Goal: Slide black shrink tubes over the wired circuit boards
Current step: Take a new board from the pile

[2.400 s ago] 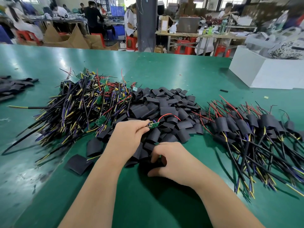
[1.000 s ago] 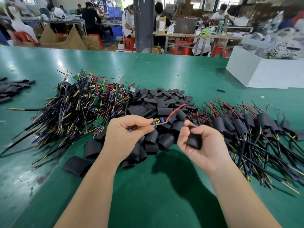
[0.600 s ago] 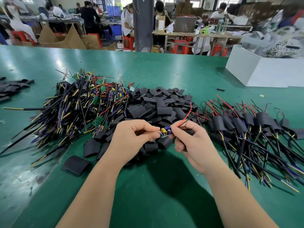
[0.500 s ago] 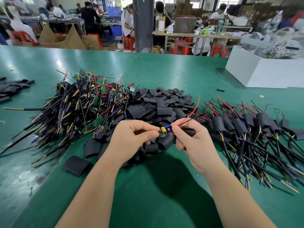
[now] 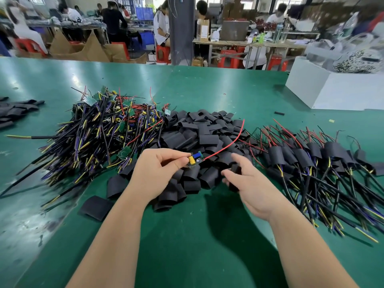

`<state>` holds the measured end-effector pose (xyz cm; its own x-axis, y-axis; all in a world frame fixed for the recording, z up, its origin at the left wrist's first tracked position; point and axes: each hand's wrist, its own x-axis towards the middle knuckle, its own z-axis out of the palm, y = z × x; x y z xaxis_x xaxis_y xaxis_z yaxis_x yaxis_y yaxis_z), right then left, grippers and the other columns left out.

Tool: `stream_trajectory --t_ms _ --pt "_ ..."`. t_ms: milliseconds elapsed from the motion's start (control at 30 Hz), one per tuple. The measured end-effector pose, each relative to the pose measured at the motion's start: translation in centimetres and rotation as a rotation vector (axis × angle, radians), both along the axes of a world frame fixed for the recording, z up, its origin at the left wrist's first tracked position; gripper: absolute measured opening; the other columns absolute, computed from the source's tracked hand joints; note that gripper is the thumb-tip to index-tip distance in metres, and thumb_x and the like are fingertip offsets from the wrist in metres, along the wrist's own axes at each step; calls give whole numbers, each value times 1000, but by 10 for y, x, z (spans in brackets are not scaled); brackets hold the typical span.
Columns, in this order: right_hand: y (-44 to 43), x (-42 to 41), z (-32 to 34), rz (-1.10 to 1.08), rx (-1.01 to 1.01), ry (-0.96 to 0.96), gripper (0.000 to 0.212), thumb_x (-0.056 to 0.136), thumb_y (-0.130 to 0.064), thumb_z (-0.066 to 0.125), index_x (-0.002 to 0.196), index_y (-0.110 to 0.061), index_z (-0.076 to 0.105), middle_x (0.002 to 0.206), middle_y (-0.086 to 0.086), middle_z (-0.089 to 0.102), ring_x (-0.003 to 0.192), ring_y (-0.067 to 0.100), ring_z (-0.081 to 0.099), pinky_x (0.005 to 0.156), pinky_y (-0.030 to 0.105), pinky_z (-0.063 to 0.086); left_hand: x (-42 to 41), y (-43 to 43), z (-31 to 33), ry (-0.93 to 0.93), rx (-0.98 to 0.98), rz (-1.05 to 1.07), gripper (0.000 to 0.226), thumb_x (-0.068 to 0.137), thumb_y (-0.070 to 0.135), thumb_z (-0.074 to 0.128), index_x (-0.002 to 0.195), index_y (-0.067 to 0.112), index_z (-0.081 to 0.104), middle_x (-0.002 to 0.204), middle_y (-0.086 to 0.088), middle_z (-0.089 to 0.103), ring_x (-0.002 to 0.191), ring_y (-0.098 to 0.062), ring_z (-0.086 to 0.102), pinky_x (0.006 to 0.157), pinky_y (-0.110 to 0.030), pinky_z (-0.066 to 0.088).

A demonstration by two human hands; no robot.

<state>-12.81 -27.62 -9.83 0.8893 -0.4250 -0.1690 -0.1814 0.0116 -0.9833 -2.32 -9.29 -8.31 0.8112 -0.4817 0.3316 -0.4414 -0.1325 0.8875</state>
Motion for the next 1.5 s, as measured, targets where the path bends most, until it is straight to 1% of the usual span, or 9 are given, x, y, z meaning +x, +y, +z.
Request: stream_trajectory --t_ms 67,133,200,400,667,1000,1133,1267,1500 --pt "-7 2 2 -138 188 -127 42 93 -1 56 131 -14 46 117 10 59 107 24 57 102 35 42 1 4 2 0 0 -24 32 84 7 70 82 38 75 82 16 74 80 2 67 70 -8 46" --pt "-15 2 11 -193 463 -272 12 87 3 58 93 -3 67 91 12 67 86 22 66 82 29 55 0 6 4 30 -14 -80 34 83 3 69 80 37 75 79 13 74 71 4 65 64 -7 45" --pt "-25 0 17 -273 761 -394 23 86 -1 57 69 -2 72 73 9 68 72 19 68 69 26 58 -1 8 5 72 -18 -133 34 84 -1 68 79 32 76 72 10 74 58 8 58 54 -4 40" --pt "-31 -6 19 -203 821 -448 19 82 -29 58 89 -17 71 97 -4 73 94 12 68 83 33 50 -1 12 6 136 13 -254 30 84 -7 64 80 20 76 58 12 67 45 10 50 48 1 33" --pt "-13 -7 33 -206 1072 -638 37 79 -22 60 104 5 56 91 14 72 91 22 72 68 24 58 0 14 7 127 46 -264 27 85 -10 62 84 15 73 51 16 62 44 12 49 47 2 32" --pt "-9 -14 37 -40 912 -602 40 84 -33 53 113 -6 58 94 4 72 87 9 70 58 17 53 3 14 3 150 -57 -124 19 85 -10 60 91 3 72 55 11 66 41 8 51 46 -1 35" --pt "-8 -12 35 -26 872 -640 39 84 -34 51 115 -11 58 101 4 72 94 11 70 63 18 54 6 14 2 117 -39 -82 28 84 -6 64 78 19 74 66 10 72 58 4 62 56 -6 44" --pt "-1 -8 24 37 634 -591 34 82 -20 54 115 -21 58 115 -4 70 105 16 67 79 25 55 6 10 2 114 -73 -44 26 86 -4 64 80 20 73 61 13 69 50 8 55 49 -3 38" --pt "23 0 7 120 284 -577 31 68 -7 76 95 -22 69 106 4 73 85 11 68 77 22 52 -3 -2 0 98 -85 -104 27 86 -4 63 81 21 73 58 16 67 44 11 50 47 0 34"
